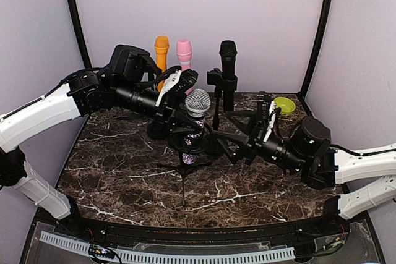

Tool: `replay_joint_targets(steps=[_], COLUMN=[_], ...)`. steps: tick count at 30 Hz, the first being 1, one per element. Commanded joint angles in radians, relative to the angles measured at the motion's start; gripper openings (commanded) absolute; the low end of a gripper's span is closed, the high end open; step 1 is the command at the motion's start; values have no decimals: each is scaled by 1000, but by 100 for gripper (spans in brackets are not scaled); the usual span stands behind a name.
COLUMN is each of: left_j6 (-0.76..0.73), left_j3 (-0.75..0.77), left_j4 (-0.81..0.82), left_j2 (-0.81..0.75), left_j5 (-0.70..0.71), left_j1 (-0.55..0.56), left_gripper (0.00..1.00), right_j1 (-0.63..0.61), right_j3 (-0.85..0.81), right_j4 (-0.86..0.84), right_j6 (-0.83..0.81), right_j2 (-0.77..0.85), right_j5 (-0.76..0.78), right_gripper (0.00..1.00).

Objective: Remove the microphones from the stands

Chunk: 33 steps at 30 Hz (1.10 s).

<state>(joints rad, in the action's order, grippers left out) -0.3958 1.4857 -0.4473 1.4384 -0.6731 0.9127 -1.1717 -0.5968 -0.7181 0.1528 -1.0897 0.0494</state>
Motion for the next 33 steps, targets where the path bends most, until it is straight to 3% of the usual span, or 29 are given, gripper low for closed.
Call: replay_joint_targets(steps=[1, 16, 33], left_j6=[-3, -43, -75], left_j3=[45, 152, 403], left_j4=[65, 9, 55], left_j2=[-63, -64, -56], left_j5=[-24, -31, 47], left_j1=[3, 3, 3], left_gripper=[28, 28, 26], right_j1=[-7, -8, -8], right_j3=[-60, -28, 30], right_j4=[2, 68, 100], right_j6=[-12, -31, -15], right_j2=[-76, -152, -133], right_j5=[-43, 20, 120], right_gripper=[89, 86, 86])
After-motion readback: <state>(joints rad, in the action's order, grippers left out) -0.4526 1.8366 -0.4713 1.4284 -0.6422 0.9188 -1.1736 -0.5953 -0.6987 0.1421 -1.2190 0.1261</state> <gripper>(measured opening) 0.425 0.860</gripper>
